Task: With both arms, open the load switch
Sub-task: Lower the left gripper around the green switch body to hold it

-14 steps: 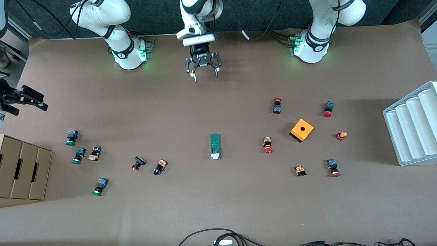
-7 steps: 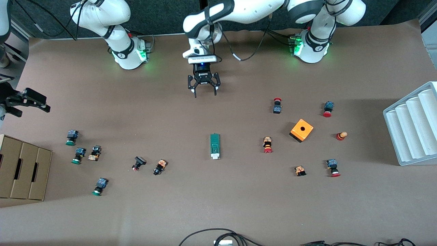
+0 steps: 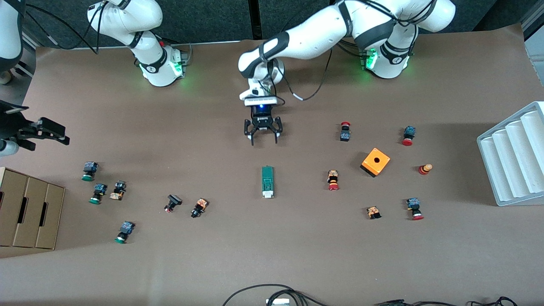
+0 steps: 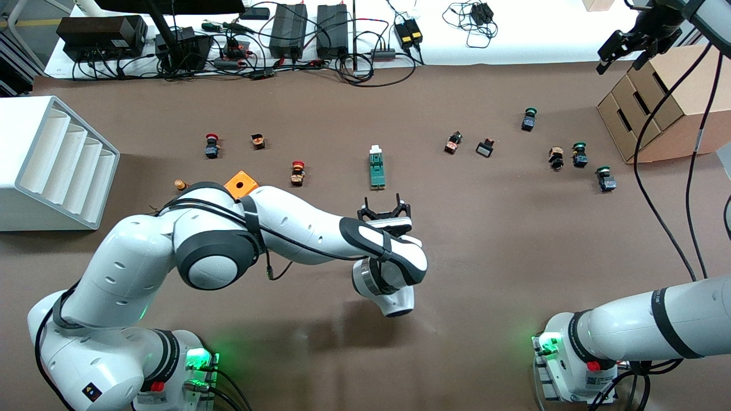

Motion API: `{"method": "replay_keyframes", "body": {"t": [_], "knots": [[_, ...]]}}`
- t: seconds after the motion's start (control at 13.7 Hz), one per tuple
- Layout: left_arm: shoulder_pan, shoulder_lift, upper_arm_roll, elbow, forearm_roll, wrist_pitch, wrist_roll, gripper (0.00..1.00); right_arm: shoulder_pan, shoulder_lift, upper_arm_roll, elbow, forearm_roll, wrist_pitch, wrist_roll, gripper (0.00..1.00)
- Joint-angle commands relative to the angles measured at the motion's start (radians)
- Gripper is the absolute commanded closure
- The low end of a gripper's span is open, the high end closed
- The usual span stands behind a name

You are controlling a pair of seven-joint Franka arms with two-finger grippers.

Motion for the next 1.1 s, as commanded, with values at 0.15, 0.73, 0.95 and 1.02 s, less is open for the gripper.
{"method": "replay_keyframes", "body": {"t": [0.15, 0.73, 0.95, 1.02], "knots": [[-0.002, 0.066, 0.025, 0.055, 0.07, -0.025, -0.034, 0.0, 0.038, 0.063, 0.002, 0.017, -0.022, 0.035, 0.013, 0.01], [0.027, 0.105, 0.04, 0.11, 0.122, -0.008, -0.013, 0.0, 0.124, 0.204, 0.002, 0.132, 0.073, 0.041, 0.135, 0.01], [0.038, 0.114, 0.051, 0.124, 0.125, 0.028, -0.01, 0.0, 0.13, 0.253, 0.003, 0.151, 0.107, 0.051, 0.236, 0.01], [0.038, 0.121, 0.083, 0.127, 0.126, 0.03, -0.011, 0.0, 0.138, 0.274, 0.003, 0.163, 0.119, 0.052, 0.253, 0.01]]}}
